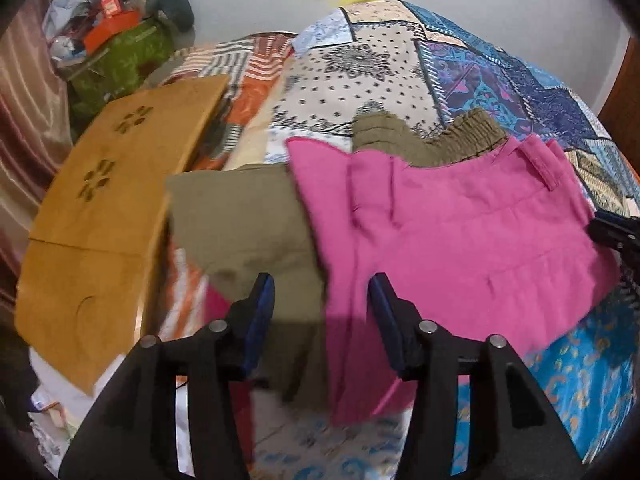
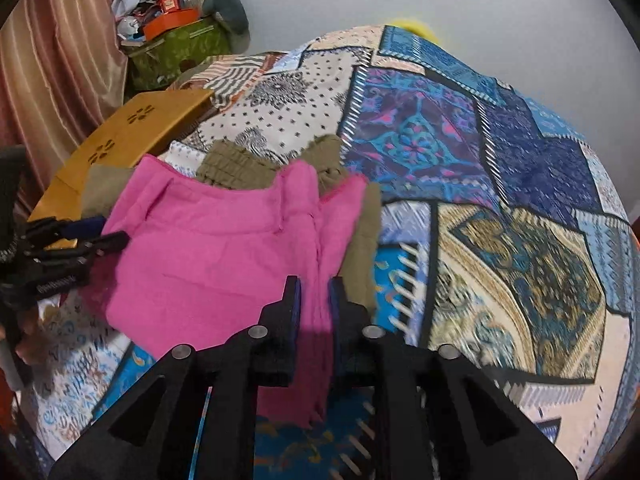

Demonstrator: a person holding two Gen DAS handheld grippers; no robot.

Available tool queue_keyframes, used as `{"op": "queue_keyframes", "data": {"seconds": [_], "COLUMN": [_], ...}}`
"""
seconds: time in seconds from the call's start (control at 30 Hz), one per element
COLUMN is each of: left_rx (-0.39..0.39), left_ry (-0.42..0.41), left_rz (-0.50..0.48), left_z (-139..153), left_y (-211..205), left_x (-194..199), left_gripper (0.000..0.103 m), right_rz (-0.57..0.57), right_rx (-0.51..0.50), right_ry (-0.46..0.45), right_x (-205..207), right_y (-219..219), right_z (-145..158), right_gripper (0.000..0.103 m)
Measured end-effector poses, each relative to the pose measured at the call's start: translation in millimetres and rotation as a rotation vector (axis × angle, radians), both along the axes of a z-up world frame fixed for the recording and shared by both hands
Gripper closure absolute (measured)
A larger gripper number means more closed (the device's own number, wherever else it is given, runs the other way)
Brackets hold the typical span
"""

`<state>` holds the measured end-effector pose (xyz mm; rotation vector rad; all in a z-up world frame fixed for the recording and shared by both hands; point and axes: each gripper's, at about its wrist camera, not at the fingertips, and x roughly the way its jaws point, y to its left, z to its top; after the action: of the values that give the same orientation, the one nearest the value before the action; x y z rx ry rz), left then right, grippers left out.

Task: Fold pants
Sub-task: 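Lower the pink trousers onto the olive trousers and open both tools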

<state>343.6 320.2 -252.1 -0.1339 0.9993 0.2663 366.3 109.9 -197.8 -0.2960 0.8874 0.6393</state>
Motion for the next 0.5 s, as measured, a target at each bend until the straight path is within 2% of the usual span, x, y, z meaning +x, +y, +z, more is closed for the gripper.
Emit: {"op": "queue_keyframes", "data": {"seconds": [0.13, 0.27, 0.37, 0.5], "left_rx": [0.044, 0.057, 0.062, 0.063], "left_ry": [0.048, 0.084, 0.033, -0.103], "left_rz": [0.034, 0.051, 0.043, 0.022], "left_z": [-2.9, 0.7, 28.3, 95.4], "left_y": [4.2, 3.6, -5.4, -27.2], "left_x": [-20.0, -40.8, -60.2, -93.1], "left_gripper": [0.052, 0.052, 0.052, 0.052], "right_rz": [-0.013, -0.018, -0.015, -0.004], "right_rx": [-0.040, -0.053, -0.025, 0.043], "right_ry": [0.016, 0.040, 0.032, -0.027], "right_x": [-6.8, -19.1, -34.9, -62.4], "right_y": [-15.9, -31.0, -40.9, -52.5], "right_z": [1.4, 7.9, 25.3, 65.4], "right_gripper": [0.070, 0.069, 0.069, 0.069]}}
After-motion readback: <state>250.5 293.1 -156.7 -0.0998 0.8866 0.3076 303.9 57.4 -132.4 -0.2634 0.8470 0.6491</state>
